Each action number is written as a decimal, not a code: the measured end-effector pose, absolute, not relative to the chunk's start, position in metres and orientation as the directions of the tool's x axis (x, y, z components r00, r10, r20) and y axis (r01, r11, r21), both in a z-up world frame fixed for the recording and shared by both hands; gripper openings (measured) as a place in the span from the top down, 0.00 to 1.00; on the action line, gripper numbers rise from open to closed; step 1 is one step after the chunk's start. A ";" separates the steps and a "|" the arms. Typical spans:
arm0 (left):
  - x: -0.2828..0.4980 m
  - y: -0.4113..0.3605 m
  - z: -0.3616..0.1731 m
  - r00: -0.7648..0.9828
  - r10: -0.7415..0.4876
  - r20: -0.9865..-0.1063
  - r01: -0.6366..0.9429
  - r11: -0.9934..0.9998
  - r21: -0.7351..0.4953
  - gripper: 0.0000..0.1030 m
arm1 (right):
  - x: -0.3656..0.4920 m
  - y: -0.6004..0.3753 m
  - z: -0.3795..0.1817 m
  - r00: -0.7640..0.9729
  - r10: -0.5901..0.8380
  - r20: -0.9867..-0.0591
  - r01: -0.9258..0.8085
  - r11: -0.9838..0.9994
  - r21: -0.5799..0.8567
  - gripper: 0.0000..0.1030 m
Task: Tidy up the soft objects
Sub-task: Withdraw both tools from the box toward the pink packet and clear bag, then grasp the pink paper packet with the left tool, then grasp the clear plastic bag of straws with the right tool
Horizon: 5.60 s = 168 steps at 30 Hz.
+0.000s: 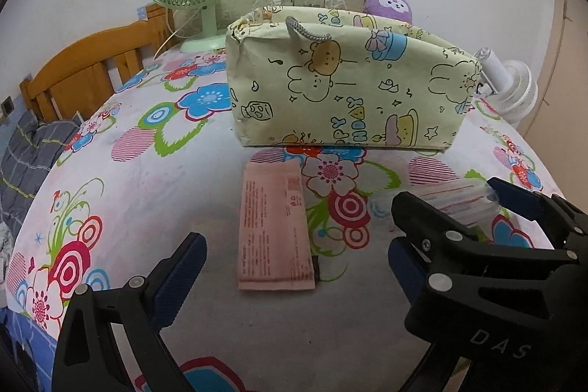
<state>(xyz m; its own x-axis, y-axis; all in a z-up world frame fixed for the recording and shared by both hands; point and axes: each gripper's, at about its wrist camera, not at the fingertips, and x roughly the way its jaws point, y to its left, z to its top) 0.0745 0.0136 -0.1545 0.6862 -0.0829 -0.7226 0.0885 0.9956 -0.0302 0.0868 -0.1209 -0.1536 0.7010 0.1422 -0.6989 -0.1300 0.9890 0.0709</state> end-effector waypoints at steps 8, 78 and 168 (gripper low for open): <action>0.085 0.014 -0.158 0.680 -0.048 -0.731 0.075 0.997 0.004 0.11 | 0.093 -0.118 -0.156 0.691 0.157 -0.706 -0.139 0.987 0.084 0.03; 0.086 0.004 -0.150 0.678 -0.092 -0.729 0.115 0.993 -0.018 0.62 | 0.091 -0.122 -0.149 0.671 0.163 -0.723 -0.118 0.987 0.113 0.37; 0.049 -0.004 -0.133 0.710 -0.051 -0.702 0.097 0.995 0.026 0.62 | 0.064 -0.115 -0.131 0.630 0.294 -0.718 -0.338 0.937 0.088 0.79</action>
<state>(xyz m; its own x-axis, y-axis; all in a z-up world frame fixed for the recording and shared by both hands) 0.0492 -0.0038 -0.1331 0.7103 -0.0510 -0.7020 0.0969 0.9950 0.0257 0.0645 -0.1153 -0.1315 0.6304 0.2943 -0.7183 -0.3378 0.9372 0.0875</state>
